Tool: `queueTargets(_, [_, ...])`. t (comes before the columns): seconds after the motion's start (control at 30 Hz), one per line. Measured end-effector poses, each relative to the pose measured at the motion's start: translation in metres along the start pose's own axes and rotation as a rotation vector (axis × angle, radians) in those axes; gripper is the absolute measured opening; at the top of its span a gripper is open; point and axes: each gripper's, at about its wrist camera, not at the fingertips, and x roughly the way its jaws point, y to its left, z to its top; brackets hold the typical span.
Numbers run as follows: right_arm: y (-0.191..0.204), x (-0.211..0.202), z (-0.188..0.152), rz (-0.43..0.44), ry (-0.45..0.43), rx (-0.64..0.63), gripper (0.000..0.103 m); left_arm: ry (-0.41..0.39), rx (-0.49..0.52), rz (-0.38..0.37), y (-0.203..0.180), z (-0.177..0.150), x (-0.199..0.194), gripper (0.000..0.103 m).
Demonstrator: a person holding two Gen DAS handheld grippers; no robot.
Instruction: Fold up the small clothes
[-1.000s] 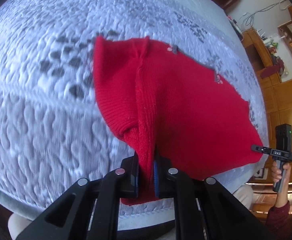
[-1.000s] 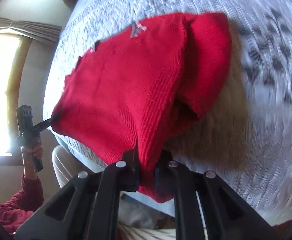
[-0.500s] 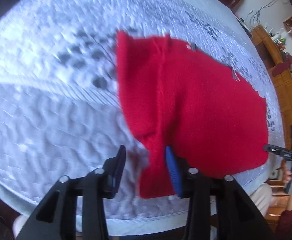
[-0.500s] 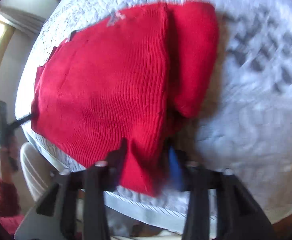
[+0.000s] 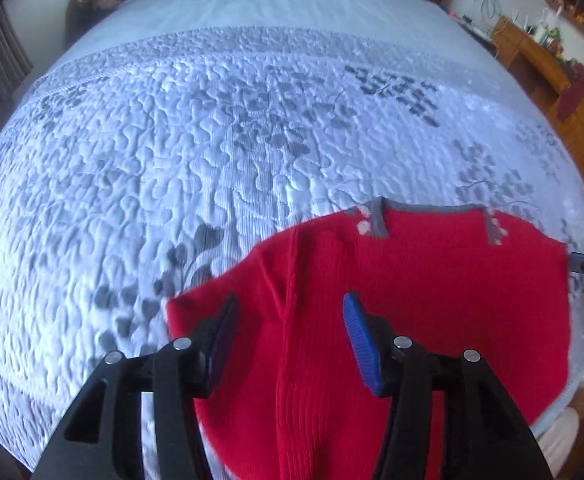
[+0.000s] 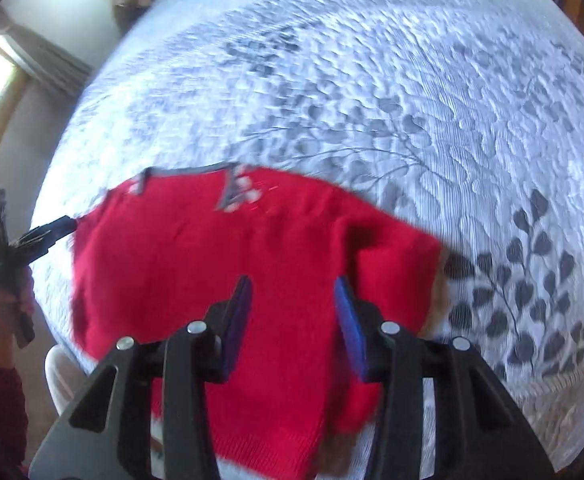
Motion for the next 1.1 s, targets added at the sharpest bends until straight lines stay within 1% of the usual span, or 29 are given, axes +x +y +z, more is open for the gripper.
queueTargets(0.03, [-0.008,0.010,0.005,0.009,0.012,0.022,0.044,0.011,-0.004,-0.001,-0.002,0.004,0.011,0.054])
queueTargets(0.1, [-0.017,0.022,0.011,0.011,0.028,0.043,0.044,0.028,-0.016,-0.027,-0.004,0.009,0.030,0.053])
queueTargets(0.2, [-0.023,0.032,0.012,0.044,0.039,0.047,0.044,0.039,-0.007,-0.040,-0.007,0.010,0.043,0.052])
queueTargets(0.27, [-0.023,0.033,0.014,0.041,0.036,0.037,0.041,0.042,0.007,-0.037,-0.010,0.009,0.050,0.052])
queueTargets(0.3, [-0.022,0.034,0.015,0.043,0.038,0.029,0.035,0.040,0.010,-0.031,-0.011,0.009,0.052,0.050])
queueTargets(0.33, [-0.021,0.035,0.016,0.049,0.040,0.026,0.026,0.037,0.009,-0.032,-0.010,0.010,0.053,0.047])
queueTargets(0.37, [-0.020,0.035,0.016,0.060,0.038,0.022,0.020,0.033,0.004,-0.036,-0.009,0.011,0.053,0.037])
queueTargets(0.4, [-0.019,0.035,0.017,0.066,0.035,0.016,0.009,0.031,-0.008,-0.048,-0.007,0.012,0.052,0.024])
queueTargets(0.43, [-0.017,0.033,0.018,0.067,0.025,0.004,0.006,0.031,-0.020,-0.060,-0.006,0.013,0.051,0.020])
queueTargets(0.47, [-0.016,0.031,0.018,0.073,0.016,-0.003,0.005,0.030,-0.034,-0.064,-0.004,0.013,0.050,0.014])
queueTargets(0.5, [-0.015,0.028,0.019,0.084,0.007,-0.005,0.005,0.029,-0.044,-0.060,-0.003,0.014,0.049,0.004])
queueTargets(0.57, [-0.014,0.018,0.020,0.116,-0.025,-0.006,0.004,0.015,-0.062,-0.068,0.000,0.015,0.044,0.004])
queueTargets(0.7, [-0.013,-0.006,0.027,0.154,-0.093,-0.007,0.004,-0.050,-0.133,-0.114,0.011,0.022,0.024,0.004])
queueTargets(0.77, [-0.015,-0.018,0.034,0.172,-0.133,-0.006,0.003,-0.082,-0.139,-0.133,0.013,0.027,0.015,0.004])
queueTargets(0.8, [-0.017,-0.019,0.038,0.171,-0.145,-0.001,0.003,-0.094,-0.137,-0.128,0.013,0.029,0.014,0.004])
queueTargets(0.87, [-0.023,-0.014,0.043,0.148,-0.141,0.018,0.003,-0.112,-0.133,-0.096,0.015,0.031,0.015,0.004])
queueTargets(0.97, [-0.039,0.010,0.045,0.080,-0.104,0.063,0.003,-0.098,-0.129,-0.030,0.020,0.028,0.035,0.004])
queueTargets(1.03, [-0.056,0.036,0.042,0.058,-0.047,0.129,0.003,-0.040,-0.144,-0.024,0.027,0.021,0.057,0.004])
queueTargets(1.07, [-0.059,0.044,0.039,0.047,-0.032,0.141,0.003,-0.034,-0.146,-0.026,0.029,0.017,0.065,0.005])
queueTargets(1.1, [-0.062,0.051,0.035,0.047,-0.026,0.153,0.004,-0.051,-0.132,-0.017,0.028,0.013,0.066,0.006])
